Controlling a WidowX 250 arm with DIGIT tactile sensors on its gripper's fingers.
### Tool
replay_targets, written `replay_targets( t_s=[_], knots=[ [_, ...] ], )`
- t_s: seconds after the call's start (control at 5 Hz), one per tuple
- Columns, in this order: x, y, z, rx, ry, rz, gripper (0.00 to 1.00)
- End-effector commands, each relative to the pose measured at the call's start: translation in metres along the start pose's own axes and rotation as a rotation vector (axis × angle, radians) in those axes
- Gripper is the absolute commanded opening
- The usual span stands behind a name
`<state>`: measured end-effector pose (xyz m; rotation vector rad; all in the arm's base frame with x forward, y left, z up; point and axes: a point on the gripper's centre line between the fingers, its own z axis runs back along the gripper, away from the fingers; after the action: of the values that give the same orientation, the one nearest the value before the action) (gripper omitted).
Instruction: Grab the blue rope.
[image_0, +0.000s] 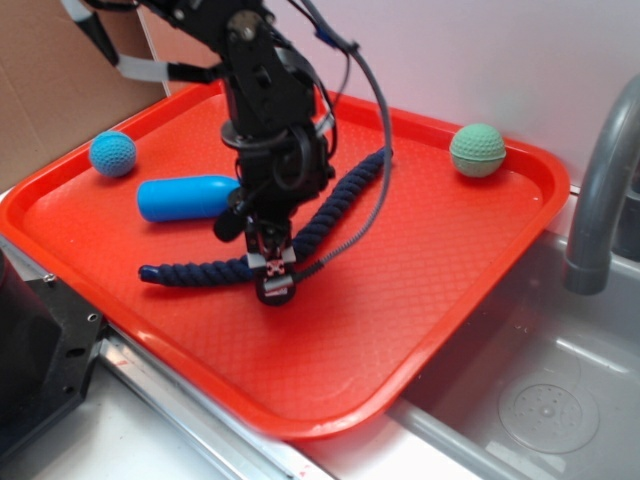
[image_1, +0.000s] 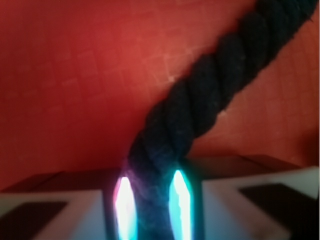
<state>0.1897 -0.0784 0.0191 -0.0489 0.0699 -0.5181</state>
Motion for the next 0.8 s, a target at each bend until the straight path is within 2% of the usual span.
replay_targets(
  t_s=[0.0,0.2,0.4,0.6],
  knots=[
    [-0.006,0.029,0.096,-0.008,-0.058,0.187,0.0],
    [-0.004,0.031,0.148,0.044,-0.16,0.269,0.0],
    [-0.016,0.032,0.198,0.032,-0.222,0.445,0.0],
    [-0.016,0.029,0.217,0.018,-0.221,0.548,0.0]
  ],
)
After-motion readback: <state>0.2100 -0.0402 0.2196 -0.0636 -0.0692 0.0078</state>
